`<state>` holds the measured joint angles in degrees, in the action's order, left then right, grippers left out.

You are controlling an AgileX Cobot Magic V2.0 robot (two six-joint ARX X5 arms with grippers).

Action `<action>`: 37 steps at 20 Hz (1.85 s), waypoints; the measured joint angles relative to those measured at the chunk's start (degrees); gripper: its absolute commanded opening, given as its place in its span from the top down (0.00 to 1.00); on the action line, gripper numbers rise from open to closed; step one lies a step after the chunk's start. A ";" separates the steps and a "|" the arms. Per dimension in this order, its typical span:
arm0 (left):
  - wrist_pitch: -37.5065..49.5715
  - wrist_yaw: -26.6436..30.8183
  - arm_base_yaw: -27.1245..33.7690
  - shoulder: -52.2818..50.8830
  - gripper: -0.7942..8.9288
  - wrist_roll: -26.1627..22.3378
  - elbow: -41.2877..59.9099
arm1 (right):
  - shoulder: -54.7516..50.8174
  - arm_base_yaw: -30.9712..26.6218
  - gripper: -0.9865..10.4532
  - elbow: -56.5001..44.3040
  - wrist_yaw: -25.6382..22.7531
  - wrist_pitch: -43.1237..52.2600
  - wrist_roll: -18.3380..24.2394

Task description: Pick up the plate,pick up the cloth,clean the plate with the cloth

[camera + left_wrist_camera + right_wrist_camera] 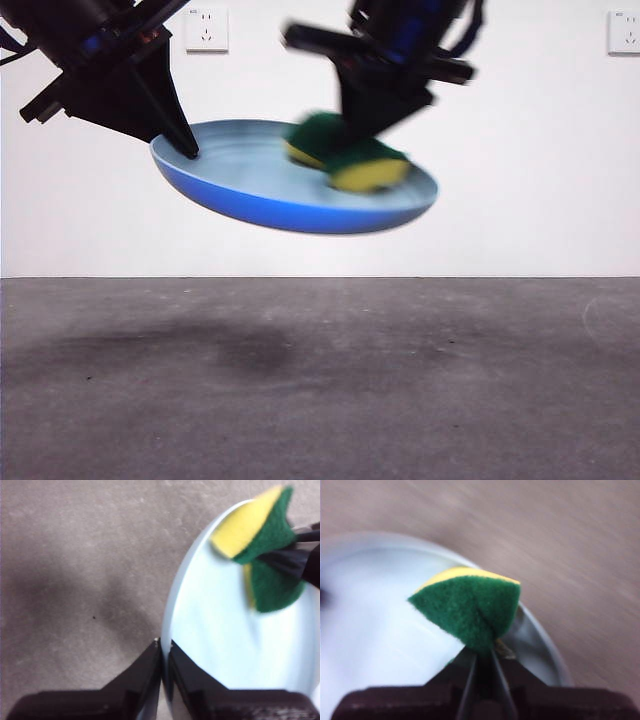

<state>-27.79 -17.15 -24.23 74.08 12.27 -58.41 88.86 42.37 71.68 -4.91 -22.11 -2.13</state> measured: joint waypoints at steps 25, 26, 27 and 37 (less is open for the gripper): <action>0.92 -0.79 -0.46 0.00 0.93 0.52 0.00 | 0.02 1.49 0.93 0.09 -18.32 -5.60 1.79; 0.81 -0.79 -0.44 0.00 0.93 0.70 0.00 | 0.02 1.42 0.93 0.09 -16.26 -3.17 1.99; 0.66 -0.79 -0.42 0.00 0.93 0.83 0.00 | 0.02 1.38 0.93 0.09 -13.22 -0.72 2.01; 3.26 -2.49 -0.24 0.00 0.93 -1.40 0.00 | 0.02 1.51 0.93 0.11 16.85 -9.86 -2.14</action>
<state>-24.53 -19.64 -24.47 74.08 10.87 -58.41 88.88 43.88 71.79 11.94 -31.97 -4.27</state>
